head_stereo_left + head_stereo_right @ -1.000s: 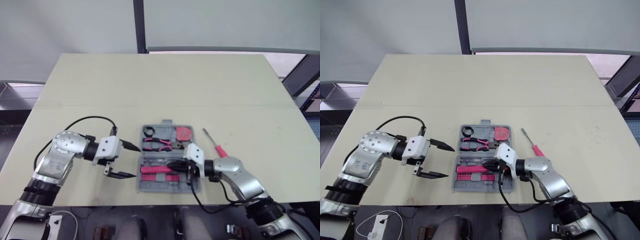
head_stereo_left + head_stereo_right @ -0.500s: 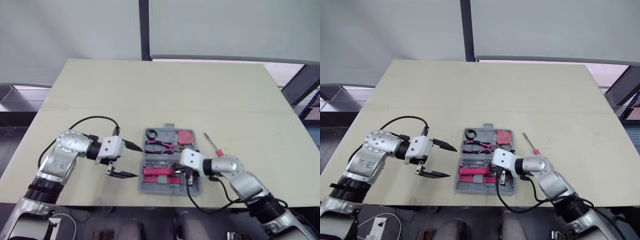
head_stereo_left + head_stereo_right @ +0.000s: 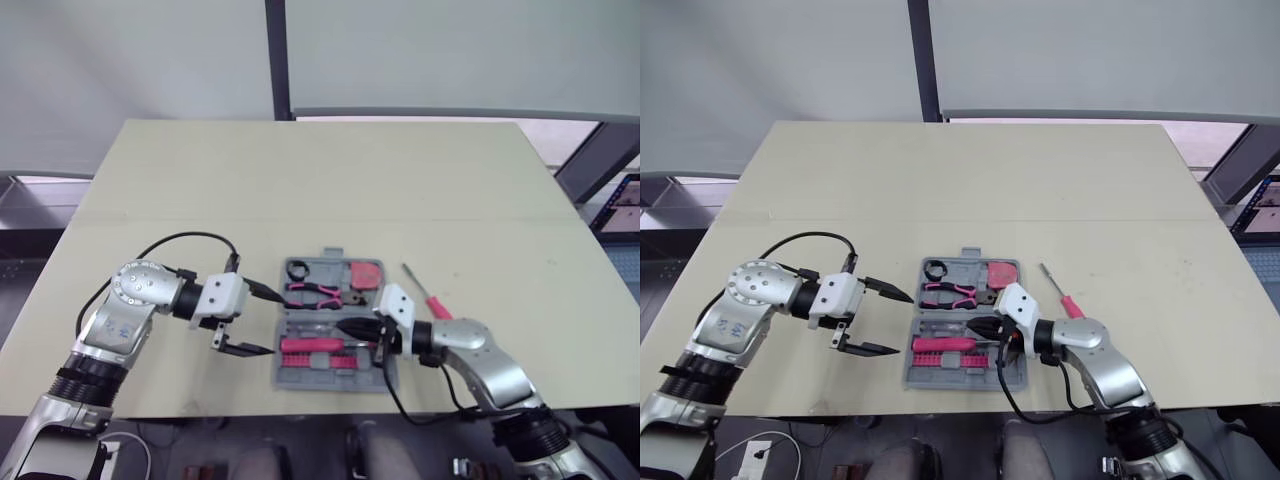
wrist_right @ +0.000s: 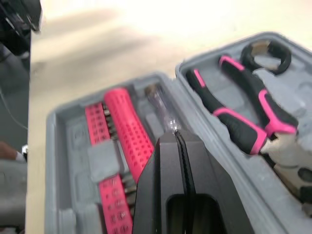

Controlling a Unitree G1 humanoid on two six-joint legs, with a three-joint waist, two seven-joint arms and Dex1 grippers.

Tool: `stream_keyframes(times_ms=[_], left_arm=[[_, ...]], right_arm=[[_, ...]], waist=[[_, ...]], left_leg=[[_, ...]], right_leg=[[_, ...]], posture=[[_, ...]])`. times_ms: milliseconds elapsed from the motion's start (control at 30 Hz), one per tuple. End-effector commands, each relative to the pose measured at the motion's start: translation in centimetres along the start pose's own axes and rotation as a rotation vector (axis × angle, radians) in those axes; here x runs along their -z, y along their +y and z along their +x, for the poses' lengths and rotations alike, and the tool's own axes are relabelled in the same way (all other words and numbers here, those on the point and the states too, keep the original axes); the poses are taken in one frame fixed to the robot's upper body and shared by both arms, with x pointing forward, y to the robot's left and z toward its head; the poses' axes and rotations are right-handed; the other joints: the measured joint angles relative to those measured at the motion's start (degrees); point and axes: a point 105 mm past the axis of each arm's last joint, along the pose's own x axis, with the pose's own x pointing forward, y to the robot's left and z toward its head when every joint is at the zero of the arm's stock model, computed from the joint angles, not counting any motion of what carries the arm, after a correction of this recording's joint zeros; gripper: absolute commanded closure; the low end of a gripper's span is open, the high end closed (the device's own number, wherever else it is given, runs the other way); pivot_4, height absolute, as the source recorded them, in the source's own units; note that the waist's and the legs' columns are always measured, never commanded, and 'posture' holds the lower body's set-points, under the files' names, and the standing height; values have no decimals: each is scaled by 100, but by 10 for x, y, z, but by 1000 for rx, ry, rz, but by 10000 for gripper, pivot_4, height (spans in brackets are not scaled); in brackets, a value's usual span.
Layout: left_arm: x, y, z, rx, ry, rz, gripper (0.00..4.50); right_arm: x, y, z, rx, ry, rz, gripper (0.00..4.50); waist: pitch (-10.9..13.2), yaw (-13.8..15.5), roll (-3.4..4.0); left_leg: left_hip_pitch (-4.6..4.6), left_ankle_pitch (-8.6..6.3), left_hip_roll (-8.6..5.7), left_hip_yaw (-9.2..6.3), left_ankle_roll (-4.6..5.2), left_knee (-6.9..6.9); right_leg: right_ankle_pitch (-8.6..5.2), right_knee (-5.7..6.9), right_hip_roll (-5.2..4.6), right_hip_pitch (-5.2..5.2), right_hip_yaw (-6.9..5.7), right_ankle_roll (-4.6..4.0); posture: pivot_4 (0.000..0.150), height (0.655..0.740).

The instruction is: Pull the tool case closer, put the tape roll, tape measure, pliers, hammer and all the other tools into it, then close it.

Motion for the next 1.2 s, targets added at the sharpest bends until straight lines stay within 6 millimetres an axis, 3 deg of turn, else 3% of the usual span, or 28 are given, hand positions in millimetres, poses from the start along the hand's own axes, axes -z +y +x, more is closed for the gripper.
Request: stream_keyframes(times_ms=[33, 467, 700, 800, 1100, 1133, 1200], left_arm=[[-2, 2, -1, -3, -1, 19, 0], [-1, 1, -3, -3, 4, 18, 0], [-2, 4, -3, -8, 3, 22, 0], [-2, 5, -3, -9, 2, 24, 0], [-2, 7, -3, -12, 1, 29, 0], [-2, 7, -3, -12, 0, 28, 0], [-1, 6, -4, -23, -1, 17, 0]], right_arm=[[1, 7, 1, -38, 5, -15, 44683], [26, 16, 4, -72, 116, 27, 44683], [87, 16, -13, -41, 447, 28, 44683], [97, 12, -16, 10, 498, 55, 44683], [90, 11, -13, 34, 456, 104, 44683], [84, 9, -11, 45, 420, 104, 44683], [51, 1, -8, 78, 263, 73, 44683]], waist=[[1, 0, 1], [3, 0, 3], [0, 5, 1], [-18, 14, -17], [-42, 12, -24], [-42, 10, -25], [-40, 10, -22]], left_leg=[[0, 0, -1, 1, 0, 0], [-1, -1, -1, 2, 1, 0], [4, -1, 0, 0, 1, -1], [12, -2, -4, -6, 2, -1], [15, -2, -6, -22, 2, 0], [14, -2, -5, -26, 2, 0], [13, -2, -5, -27, 2, -1]], right_leg=[[0, -1, -1, 0, 0, 0], [0, -2, -2, 0, 6, 0], [0, -7, -5, 3, 10, -1], [-1, -20, -13, 15, 6, -1], [-1, -35, -25, 28, -4, -1], [0, -37, -26, 30, -7, -1], [-1, -37, -26, 30, -7, -1]], posture=[[1500, 7400], [1500, 7400], [1500, 7400], [1500, 7400], [1500, 7400], [1500, 7400], [1500, 7400]])
